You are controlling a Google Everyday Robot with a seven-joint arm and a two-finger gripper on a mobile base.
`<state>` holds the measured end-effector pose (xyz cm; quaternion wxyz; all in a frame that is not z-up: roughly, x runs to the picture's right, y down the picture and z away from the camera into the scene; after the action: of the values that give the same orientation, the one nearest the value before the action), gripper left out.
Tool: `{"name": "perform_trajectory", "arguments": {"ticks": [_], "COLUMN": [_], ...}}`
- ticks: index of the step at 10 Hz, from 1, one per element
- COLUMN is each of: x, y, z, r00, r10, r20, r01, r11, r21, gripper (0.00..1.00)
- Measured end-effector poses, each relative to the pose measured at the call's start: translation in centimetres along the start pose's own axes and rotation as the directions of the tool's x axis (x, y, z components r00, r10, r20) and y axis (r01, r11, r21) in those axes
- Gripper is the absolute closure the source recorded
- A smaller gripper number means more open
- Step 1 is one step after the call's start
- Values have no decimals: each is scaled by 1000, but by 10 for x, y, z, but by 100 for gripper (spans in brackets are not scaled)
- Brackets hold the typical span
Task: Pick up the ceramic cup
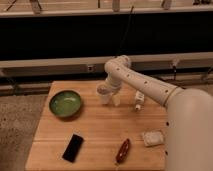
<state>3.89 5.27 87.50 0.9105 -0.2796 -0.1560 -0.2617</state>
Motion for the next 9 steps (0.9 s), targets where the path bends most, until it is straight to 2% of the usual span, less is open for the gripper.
{"name": "perform_trajectory", "arguments": {"ticks": [9], "x": [4], "y": [2], "z": [3], "r00": [1000], "r10": [-1], "r20": [23], "r01": [1], "r11": [1000], "r21": [-1], "gripper": [20]}}
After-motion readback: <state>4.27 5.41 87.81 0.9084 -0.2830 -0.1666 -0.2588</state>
